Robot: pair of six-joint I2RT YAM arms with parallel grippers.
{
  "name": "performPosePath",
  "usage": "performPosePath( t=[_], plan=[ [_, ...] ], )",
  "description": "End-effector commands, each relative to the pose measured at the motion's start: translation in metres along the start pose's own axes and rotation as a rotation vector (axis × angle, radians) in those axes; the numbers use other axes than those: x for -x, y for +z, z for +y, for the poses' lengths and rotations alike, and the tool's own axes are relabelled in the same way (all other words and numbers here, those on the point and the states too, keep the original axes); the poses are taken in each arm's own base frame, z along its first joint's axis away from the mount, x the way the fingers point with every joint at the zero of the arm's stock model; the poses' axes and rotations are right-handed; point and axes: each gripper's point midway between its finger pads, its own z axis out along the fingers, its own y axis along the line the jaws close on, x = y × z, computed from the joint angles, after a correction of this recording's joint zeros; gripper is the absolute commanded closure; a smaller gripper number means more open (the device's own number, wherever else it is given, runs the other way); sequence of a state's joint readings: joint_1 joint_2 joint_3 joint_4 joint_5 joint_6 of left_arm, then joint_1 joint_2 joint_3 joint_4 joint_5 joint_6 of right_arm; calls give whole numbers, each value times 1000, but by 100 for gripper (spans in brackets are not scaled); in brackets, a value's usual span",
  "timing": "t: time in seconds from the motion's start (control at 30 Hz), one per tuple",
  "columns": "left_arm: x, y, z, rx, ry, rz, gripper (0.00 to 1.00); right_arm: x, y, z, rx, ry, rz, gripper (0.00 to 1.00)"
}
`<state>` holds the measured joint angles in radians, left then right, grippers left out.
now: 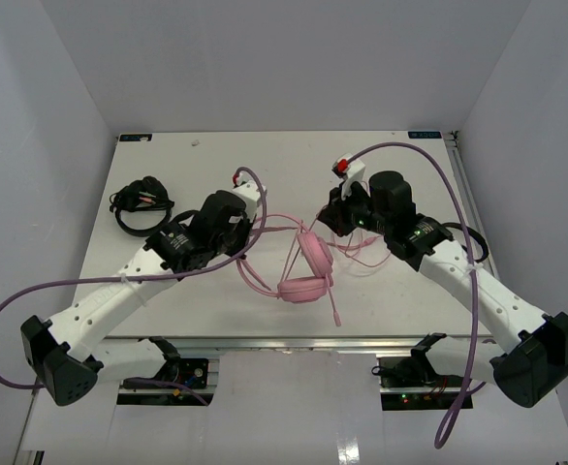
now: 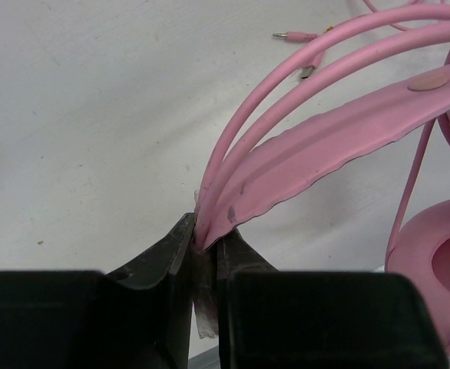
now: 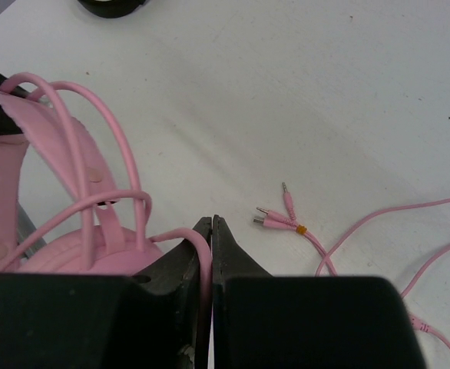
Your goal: Wrap the headphones
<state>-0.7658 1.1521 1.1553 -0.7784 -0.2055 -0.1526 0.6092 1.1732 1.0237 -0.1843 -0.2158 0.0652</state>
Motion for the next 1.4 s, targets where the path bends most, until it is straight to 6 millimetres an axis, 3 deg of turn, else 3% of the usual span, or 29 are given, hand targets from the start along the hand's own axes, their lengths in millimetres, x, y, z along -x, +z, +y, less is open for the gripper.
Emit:
performPosePath(
  t=[0.0, 0.3, 0.83, 1.0, 1.37],
  plan=[
    [6, -8, 16, 145, 80, -6, 100, 39, -15, 6, 38, -46, -77, 92],
    [25, -11, 23, 299, 170, -108, 100, 45, -20, 32, 210, -14, -75, 92],
    [29, -12, 44, 436, 167, -134, 100, 39, -36, 74, 479, 36, -39, 90],
    [35, -10, 42, 440, 149, -141, 100, 40, -37, 89, 590, 73, -26, 88],
    [51, -12, 40, 476, 14, -175, 100, 17, -37, 103, 722, 126, -42, 84]
  ],
)
